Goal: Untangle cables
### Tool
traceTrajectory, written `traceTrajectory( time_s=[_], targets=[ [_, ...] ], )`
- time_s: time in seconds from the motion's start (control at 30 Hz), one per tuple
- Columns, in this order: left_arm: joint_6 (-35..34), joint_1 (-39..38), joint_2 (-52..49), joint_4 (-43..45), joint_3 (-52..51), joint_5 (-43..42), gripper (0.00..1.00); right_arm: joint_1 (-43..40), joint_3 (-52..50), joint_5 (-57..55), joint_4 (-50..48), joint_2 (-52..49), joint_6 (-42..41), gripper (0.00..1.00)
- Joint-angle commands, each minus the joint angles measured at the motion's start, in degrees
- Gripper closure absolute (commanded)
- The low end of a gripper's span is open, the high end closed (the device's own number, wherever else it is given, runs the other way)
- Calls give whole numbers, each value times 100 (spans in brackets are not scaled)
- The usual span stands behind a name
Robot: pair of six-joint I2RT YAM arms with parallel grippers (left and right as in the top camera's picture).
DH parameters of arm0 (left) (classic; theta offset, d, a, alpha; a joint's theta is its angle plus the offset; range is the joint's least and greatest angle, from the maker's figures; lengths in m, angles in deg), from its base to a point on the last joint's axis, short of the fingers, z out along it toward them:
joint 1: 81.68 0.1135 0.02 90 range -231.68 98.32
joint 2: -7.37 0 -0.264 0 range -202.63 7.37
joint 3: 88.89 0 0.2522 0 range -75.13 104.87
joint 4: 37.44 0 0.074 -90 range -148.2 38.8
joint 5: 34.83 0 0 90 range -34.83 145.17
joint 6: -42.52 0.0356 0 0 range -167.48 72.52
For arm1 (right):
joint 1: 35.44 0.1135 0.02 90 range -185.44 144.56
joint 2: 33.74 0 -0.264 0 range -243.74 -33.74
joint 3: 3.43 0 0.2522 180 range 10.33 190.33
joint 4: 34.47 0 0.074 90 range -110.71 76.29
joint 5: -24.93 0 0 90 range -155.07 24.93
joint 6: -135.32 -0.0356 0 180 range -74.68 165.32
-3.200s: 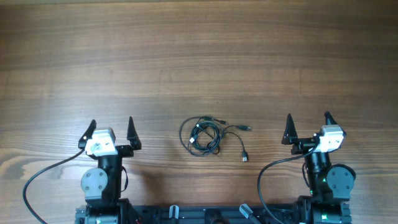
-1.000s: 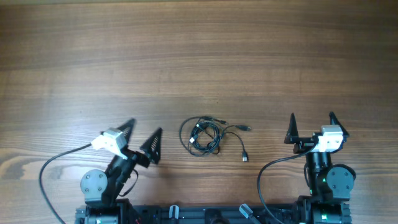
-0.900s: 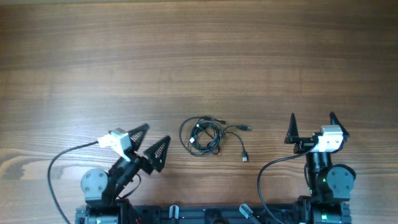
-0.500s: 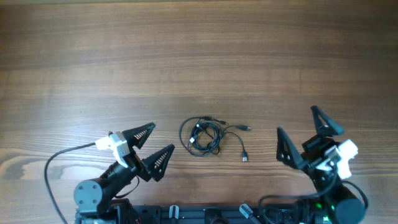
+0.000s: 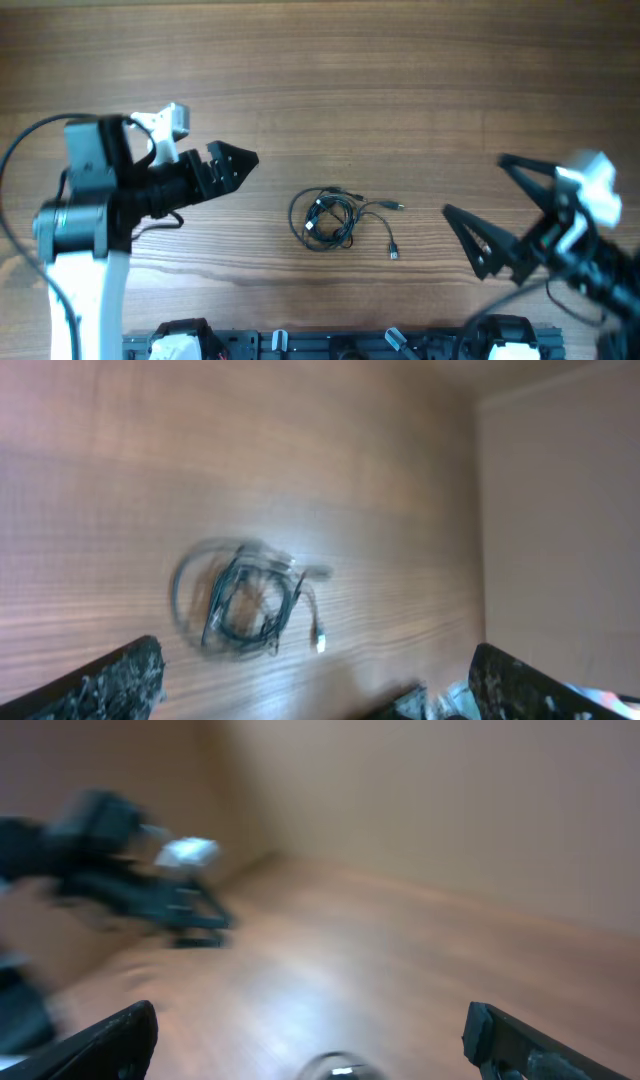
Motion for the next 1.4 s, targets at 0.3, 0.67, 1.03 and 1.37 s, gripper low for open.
traceTrajectory(
  time_s=[0.3,0.67,1.03,1.37],
  targets=[
    [-658,-1314,-1843,-149,81,2223,0,2223,109,-2695,2037,-2203,-1781,3],
    [-1532,-1281,-1969,-337,48,3639,0,3834,107,-3875,1303,-5716,-1755,17],
    [-1534,-1283,-1969,-337,48,3635,0,3834,31,-3318,212,-6756,-1025,23],
    [-1534,-1283,-1969,-291,48,3421,0,3836,-243,-3272,83,-6763,-966,60]
  ],
)
